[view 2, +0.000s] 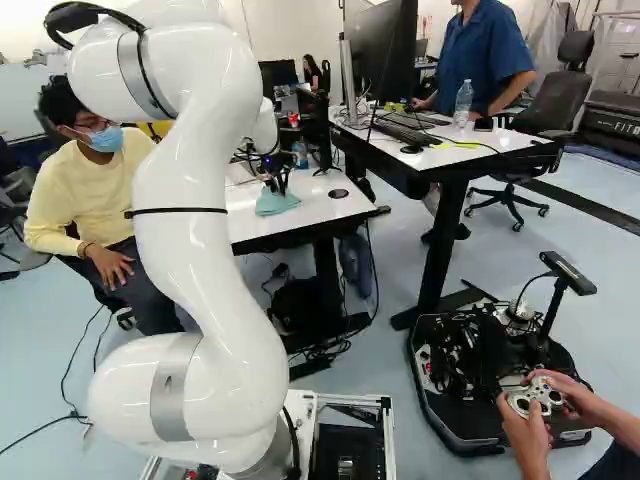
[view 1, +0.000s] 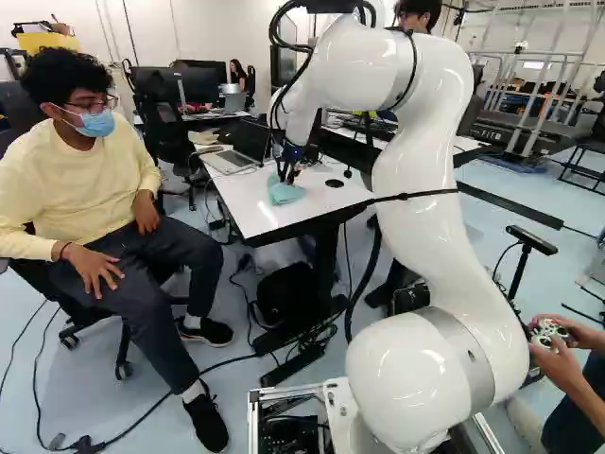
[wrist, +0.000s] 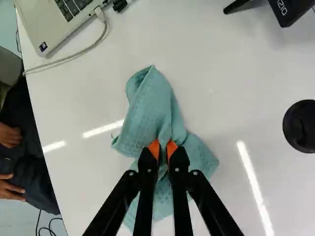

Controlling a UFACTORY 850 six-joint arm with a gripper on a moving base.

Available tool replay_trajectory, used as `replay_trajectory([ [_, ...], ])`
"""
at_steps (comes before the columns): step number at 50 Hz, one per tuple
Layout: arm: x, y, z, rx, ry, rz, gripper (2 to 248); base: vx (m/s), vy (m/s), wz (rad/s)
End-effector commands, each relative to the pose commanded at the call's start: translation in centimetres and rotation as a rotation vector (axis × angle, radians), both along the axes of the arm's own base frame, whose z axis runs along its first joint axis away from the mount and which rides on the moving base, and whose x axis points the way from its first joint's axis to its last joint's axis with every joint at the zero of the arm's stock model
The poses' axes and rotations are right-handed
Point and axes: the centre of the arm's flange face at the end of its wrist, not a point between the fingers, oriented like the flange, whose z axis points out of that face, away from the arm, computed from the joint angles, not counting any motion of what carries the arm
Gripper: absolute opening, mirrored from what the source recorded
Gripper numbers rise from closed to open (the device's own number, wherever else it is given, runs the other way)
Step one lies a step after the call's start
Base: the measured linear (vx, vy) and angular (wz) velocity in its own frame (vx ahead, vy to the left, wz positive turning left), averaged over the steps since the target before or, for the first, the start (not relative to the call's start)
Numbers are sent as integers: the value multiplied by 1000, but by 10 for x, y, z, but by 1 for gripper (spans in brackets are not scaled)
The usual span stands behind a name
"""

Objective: Clean the table with the green towel

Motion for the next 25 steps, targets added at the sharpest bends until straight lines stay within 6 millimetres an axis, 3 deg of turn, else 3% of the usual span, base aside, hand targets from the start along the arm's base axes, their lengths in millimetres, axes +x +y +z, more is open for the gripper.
replay_trajectory([
  [25,21,43,-2,6,-31,54,44,0,0,0],
])
